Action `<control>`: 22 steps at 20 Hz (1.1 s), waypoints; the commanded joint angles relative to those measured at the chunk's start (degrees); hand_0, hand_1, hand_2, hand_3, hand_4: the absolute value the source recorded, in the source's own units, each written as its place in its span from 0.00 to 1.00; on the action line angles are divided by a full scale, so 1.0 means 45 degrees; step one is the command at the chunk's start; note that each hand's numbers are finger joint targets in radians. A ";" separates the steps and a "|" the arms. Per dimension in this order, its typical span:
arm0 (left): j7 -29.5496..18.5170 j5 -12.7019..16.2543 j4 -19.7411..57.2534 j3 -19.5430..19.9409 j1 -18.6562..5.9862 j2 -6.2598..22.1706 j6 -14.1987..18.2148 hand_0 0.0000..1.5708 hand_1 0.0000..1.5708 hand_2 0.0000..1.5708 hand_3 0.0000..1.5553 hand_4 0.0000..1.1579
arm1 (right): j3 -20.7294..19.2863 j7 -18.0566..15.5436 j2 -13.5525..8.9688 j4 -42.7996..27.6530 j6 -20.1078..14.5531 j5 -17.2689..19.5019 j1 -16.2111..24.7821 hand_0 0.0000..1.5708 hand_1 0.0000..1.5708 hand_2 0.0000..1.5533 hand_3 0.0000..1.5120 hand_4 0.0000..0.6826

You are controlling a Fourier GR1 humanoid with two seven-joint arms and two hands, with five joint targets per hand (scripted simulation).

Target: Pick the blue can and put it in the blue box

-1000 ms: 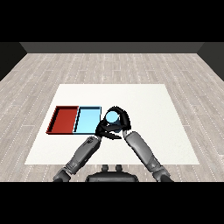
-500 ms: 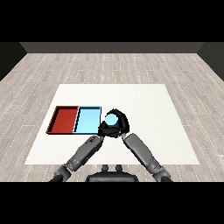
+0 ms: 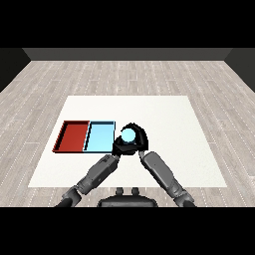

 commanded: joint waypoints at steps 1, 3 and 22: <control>-0.1145 0.1035 0.1676 0.0326 -0.1025 -0.0060 -0.0669 1.00 1.00 1.00 0.96 0.82 | 0.0053 0.0643 0.0070 -0.0492 -0.0267 -0.0255 -0.0392 0.92 0.92 0.93 0.92 0.91; -0.1314 0.0797 0.0793 -0.0262 -0.0472 -0.0059 0.0166 1.00 1.00 1.00 0.97 0.89 | 0.0455 -0.0393 0.0069 0.0162 -0.0391 -0.0698 -0.0101 0.90 0.90 0.93 0.92 0.88; -0.1973 -0.0685 0.0157 0.0433 0.0394 -0.0061 0.0804 1.00 1.00 1.00 0.98 0.98 | -0.0981 0.0694 0.0056 -0.1135 0.1432 0.0700 0.1145 0.00 0.00 0.00 0.00 0.00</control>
